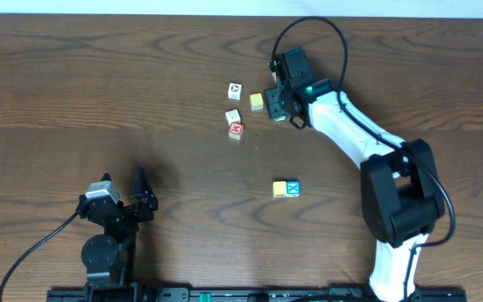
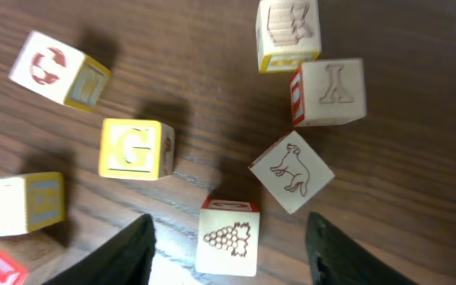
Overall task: Lift 4 blocks
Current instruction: 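Grasp the grapes block with red top using the right gripper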
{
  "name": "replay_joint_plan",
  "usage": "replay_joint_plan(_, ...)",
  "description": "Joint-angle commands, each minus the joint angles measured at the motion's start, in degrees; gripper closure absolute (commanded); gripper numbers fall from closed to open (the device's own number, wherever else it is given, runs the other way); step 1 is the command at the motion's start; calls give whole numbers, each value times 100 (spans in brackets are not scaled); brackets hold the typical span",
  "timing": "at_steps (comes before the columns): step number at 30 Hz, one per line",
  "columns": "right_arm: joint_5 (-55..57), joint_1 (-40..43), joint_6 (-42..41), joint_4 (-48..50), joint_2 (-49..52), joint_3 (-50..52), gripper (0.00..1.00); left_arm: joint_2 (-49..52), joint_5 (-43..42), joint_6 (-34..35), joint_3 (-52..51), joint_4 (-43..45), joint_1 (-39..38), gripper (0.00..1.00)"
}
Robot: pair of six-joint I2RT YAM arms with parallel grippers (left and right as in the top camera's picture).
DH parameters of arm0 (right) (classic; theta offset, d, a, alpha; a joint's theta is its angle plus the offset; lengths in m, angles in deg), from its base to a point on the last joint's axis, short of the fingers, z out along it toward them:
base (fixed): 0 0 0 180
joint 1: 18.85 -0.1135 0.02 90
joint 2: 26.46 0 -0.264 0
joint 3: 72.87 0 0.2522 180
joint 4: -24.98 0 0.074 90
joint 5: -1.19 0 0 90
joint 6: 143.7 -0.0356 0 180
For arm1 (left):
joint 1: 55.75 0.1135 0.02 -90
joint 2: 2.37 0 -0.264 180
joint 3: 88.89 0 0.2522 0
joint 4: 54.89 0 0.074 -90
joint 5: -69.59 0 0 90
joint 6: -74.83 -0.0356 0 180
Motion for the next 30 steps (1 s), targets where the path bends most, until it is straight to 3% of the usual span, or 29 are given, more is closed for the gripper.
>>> replay_joint_plan(1,15,-31,31,-33,245,-111,47,-7,173,-48,-68,-254,-7,25)
replay_joint_plan(30,17,-168,31,-214,345,-111,78,-7,173,-48,-68,-254,-7,25)
